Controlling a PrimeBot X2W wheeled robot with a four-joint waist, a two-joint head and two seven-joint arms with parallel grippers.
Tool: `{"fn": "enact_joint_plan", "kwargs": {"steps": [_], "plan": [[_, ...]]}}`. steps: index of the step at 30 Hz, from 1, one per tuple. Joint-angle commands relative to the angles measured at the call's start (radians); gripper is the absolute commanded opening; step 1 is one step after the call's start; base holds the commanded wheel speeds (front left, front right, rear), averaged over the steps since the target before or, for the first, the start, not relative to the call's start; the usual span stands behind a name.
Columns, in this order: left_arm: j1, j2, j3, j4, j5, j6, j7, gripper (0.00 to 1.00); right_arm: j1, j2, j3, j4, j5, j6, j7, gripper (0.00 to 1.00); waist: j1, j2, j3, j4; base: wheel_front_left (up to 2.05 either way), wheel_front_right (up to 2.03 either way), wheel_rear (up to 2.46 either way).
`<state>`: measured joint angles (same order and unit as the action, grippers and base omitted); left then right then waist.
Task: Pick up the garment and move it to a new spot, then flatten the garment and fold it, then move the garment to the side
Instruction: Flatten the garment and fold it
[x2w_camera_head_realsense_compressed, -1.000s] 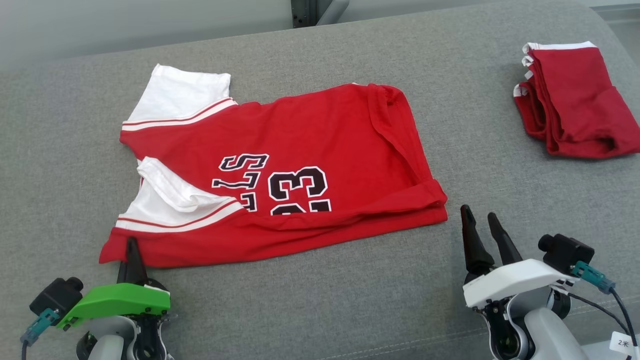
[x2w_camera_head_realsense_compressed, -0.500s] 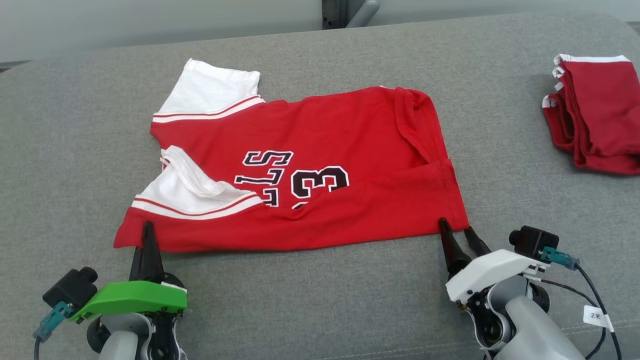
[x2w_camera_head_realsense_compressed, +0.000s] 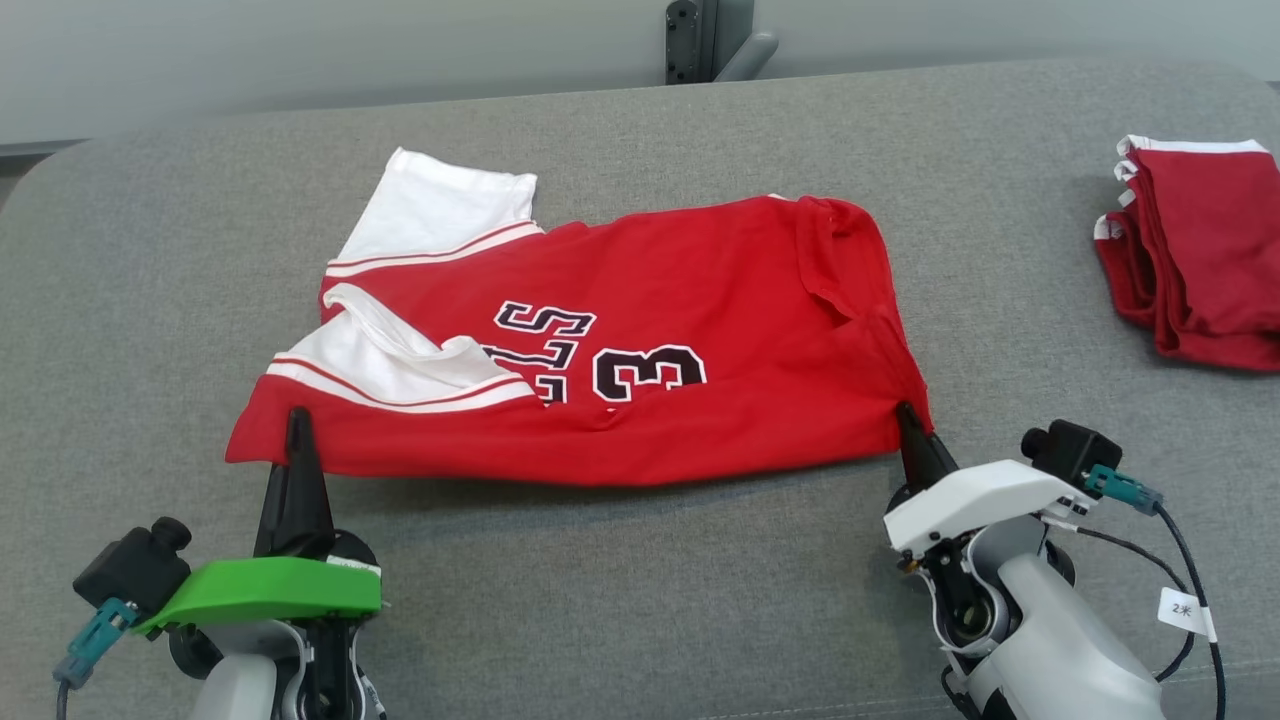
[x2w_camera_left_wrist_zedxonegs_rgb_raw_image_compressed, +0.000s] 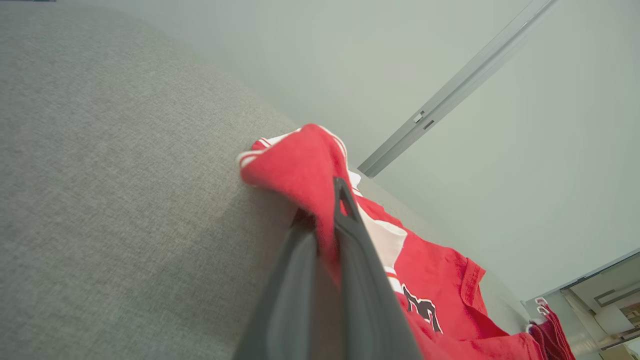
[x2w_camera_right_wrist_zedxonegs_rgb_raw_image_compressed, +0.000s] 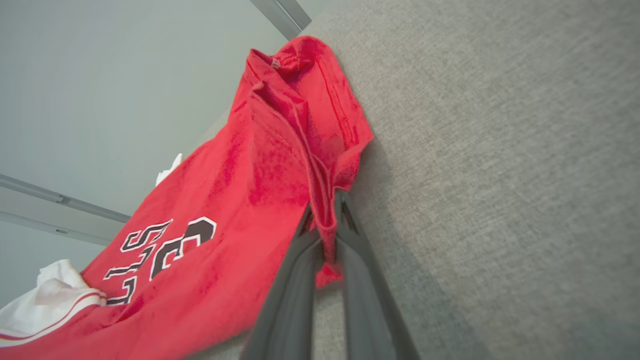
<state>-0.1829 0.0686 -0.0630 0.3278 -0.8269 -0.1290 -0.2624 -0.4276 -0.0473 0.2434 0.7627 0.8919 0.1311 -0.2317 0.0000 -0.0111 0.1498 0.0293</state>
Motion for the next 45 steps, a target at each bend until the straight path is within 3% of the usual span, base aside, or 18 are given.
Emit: {"fn": "enact_joint_plan", "kwargs": {"steps": [1,8,13,19,28,29,30,31,32,33,34,35,45], "plan": [[0.019,0.003,0.004,-0.022,0.003,-0.002,-0.003,0.0,0.001,-0.006,-0.013,-0.019,0.005,-0.001,-0.01,0.0,0.0,0.0111,-0.01,-0.002,0.0,0.0,0.0],[0.129,0.01,0.005,-0.182,0.0,-0.002,-0.003,0.0,0.117,-0.036,-0.086,-0.182,0.04,-0.001,0.005,0.0,0.0,0.0111,-0.03,-0.011,0.0,0.0,0.0],[0.251,0.01,0.003,-0.219,-0.014,-0.002,-0.003,0.0,0.232,-0.039,-0.133,-0.237,0.018,-0.001,0.043,0.0,0.0,0.0111,-0.026,-0.017,0.0,0.0,0.0],[0.316,-0.001,-0.006,-0.175,-0.029,-0.002,-0.003,0.0,0.279,-0.023,-0.17,-0.236,-0.019,-0.001,0.05,0.0,0.0,0.0111,-0.02,-0.018,0.0,0.0,0.0],[0.259,-0.01,-0.007,-0.03,-0.004,-0.001,-0.003,0.0,0.259,-0.011,-0.195,-0.184,-0.117,-0.002,0.013,0.0,0.0,0.0111,-0.02,-0.021,0.0,0.0,0.0],[0.257,-0.01,-0.005,-0.016,0.0,0.001,-0.003,0.07,0.259,-0.011,-0.199,-0.181,-0.128,-0.002,0.009,0.0,0.0,0.0111,-0.021,-0.024,0.0,0.0,0.0],[0.256,-0.011,-0.005,-0.002,0.002,0.002,-0.003,0.35,0.259,-0.011,-0.203,-0.177,-0.139,-0.002,0.005,0.0,0.0,0.0111,-0.022,-0.026,0.0,0.0,0.0],[0.255,-0.01,-0.004,0.01,0.004,0.004,-0.003,0.59,0.261,-0.01,-0.207,-0.175,-0.149,-0.002,0.002,0.13,0.0,0.0111,-0.023,-0.028,0.0,0.0,0.0],[0.255,-0.01,-0.002,0.022,0.003,0.008,-0.003,0.94,0.263,-0.01,-0.21,-0.173,-0.155,-0.002,-0.001,0.33,0.0,0.0111,-0.025,-0.031,0.0,0.0,0.0],[0.258,-0.01,0.0,0.033,-0.001,0.01,-0.003,1.0,0.266,-0.01,-0.214,-0.171,-0.161,-0.002,-0.004,0.49,0.0,0.0111,-0.026,-0.034,0.0,0.0,0.0],[0.261,-0.009,0.005,0.041,-0.007,0.01,-0.003,1.0,0.27,-0.01,-0.218,-0.169,-0.172,-0.002,-0.006,0.93,0.0,0.0111,-0.027,-0.036,0.0,0.0,0.0],[0.266,-0.009,0.005,0.049,-0.013,0.009,-0.003,1.0,0.274,-0.01,-0.222,-0.17,-0.183,-0.002,-0.008,1.0,0.0,0.0111,-0.029,-0.038,0.0,0.0,0.0],[0.277,0.016,0.014,0.039,-0.002,0.015,0.003,1.0,0.3,-0.005,-0.291,-0.232,-0.293,-0.001,-0.026,1.0,0.0,0.0111,-0.036,-0.039,0.0,0.0,0.0]]}}
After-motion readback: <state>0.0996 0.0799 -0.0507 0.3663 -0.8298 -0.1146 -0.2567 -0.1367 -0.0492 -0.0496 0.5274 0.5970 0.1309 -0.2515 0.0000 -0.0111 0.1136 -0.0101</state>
